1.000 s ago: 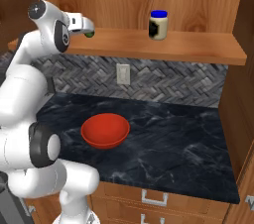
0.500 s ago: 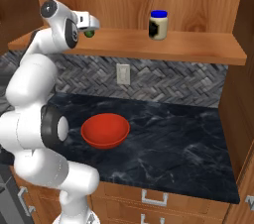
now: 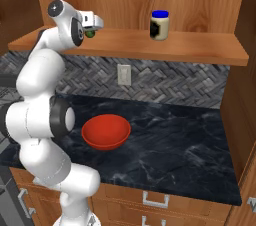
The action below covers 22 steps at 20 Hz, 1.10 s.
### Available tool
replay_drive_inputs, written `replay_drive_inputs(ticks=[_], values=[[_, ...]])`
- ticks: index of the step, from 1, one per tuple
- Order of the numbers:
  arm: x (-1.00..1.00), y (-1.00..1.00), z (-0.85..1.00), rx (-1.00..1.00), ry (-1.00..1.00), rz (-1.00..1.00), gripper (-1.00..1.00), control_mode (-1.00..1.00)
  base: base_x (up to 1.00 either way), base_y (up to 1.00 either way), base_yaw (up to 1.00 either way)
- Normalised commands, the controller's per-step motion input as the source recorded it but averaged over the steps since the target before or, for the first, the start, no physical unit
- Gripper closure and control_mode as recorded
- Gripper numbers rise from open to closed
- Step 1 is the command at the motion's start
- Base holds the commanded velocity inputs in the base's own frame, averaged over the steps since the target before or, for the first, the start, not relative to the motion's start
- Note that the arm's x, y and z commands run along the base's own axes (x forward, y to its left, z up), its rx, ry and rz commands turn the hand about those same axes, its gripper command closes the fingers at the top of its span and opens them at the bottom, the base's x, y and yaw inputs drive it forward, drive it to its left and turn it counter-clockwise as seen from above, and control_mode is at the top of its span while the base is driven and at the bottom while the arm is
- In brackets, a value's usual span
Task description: Pick the avocado from the cabinet and place it in the bowl. Then pick the bowl and place it in the sink. Then turn on the sink facuet.
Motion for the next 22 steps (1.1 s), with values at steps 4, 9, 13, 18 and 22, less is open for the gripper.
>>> replay_drive_inputs(ticks=[4, 9, 13, 18, 22], values=[[0.1, 0.0, -0.09, 0.0, 0.0, 0.0, -1.0, -1.0, 0.0, 0.0, 0.0], [0.03, 0.0, -0.1, 0.0, 0.0, 0.0, 1.0, -1.0, 0.0, 0.0, 0.0], [0.0, -0.02, -0.07, 0.0, 0.01, 0.0, 1.0, -1.0, 0.0, 0.0, 0.0], [-0.15, -0.21, -0.01, 0.01, -0.04, 0.0, 1.0, -1.0, 0.0, 0.0, 0.0], [-0.81, -0.13, -0.05, 0.0, -0.05, -0.01, 1.0, -1.0, 0.0, 0.0, 0.0]])
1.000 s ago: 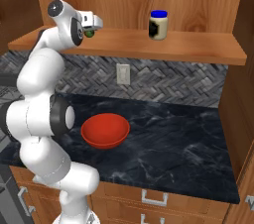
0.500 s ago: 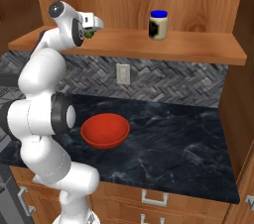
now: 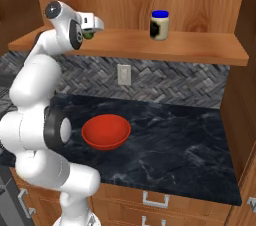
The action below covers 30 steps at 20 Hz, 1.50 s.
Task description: Pick the avocado from the cabinet and place it in the bowl. Then pick the bowl and place it in the sink. Then turn on the sink facuet.
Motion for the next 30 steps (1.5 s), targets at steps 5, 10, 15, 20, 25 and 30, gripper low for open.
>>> replay_drive_inputs(ticks=[5, 10, 15, 20, 25, 30], values=[[-1.0, -0.03, -0.17, 0.0, -0.02, 0.0, 1.0, -1.0, 0.0, 0.0, 0.0], [-1.0, -0.06, -0.01, 0.03, -0.07, 0.0, 1.0, -1.0, 0.0, 0.0, 0.0], [-1.0, -0.17, 0.0, 0.06, -0.02, -0.02, 1.0, -1.0, 0.0, 0.0, 0.0], [-1.0, -0.25, -0.06, 0.05, 0.01, -0.03, 1.0, -1.0, 0.0, 0.0, 0.0], [-0.98, -0.27, -0.5, 0.01, 0.13, -0.03, 1.0, -1.0, 0.0, 0.0, 0.0], [-0.24, -0.07, -0.98, -0.03, 0.32, -0.01, 1.0, -1.0, 0.0, 0.0, 0.0]])
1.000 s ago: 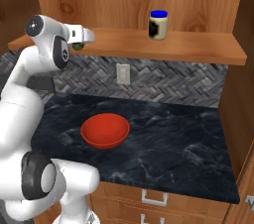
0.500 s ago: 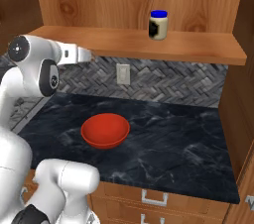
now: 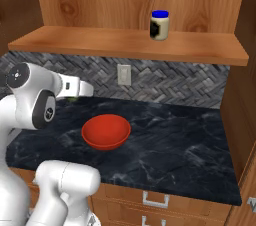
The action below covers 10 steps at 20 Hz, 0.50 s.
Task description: Pick the avocado from the cabinet and place it in the bowl. Then pick the bowl and place it in the sink. Then turn on the sink facuet.
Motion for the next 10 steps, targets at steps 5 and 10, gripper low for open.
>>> replay_drive_inputs(ticks=[5, 10], values=[[0.08, -0.1, -1.0, 0.0, 0.28, 0.0, 1.0, -1.0, 0.0, 0.0, 0.0], [0.42, -0.19, -0.82, 0.0, 0.09, 0.0, 1.0, -1.0, 0.0, 0.0, 0.0]])
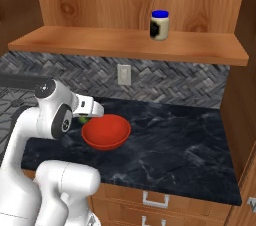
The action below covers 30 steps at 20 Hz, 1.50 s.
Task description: Pick the avocado from the cabinet and place it in the bowl. Then pick the bowl and place it in the sink. Then turn on the sink facuet.
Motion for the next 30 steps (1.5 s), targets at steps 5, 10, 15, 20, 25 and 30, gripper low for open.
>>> replay_drive_inputs(ticks=[5, 10, 15, 20, 25, 30], values=[[0.41, -0.15, -0.62, 0.0, 0.02, 0.0, 1.0, -1.0, 0.0, 0.0, 0.0], [0.42, -0.04, -0.56, 0.0, 0.0, 0.0, 1.0, -1.0, 0.0, 0.0, 0.0], [0.41, -0.03, -0.5, 0.0, 0.02, 0.0, 1.0, -1.0, 0.0, 0.0, 0.0], [0.18, -0.1, -0.39, 0.0, 0.02, 0.0, 1.0, -1.0, 0.0, 0.0, 0.0], [0.02, -0.04, -0.57, 0.0, 0.08, 0.0, 1.0, -1.0, 0.0, 0.0, 0.0], [0.0, -0.01, -0.66, 0.0, 0.09, 0.0, 1.0, -1.0, 0.0, 0.0, 0.0]])
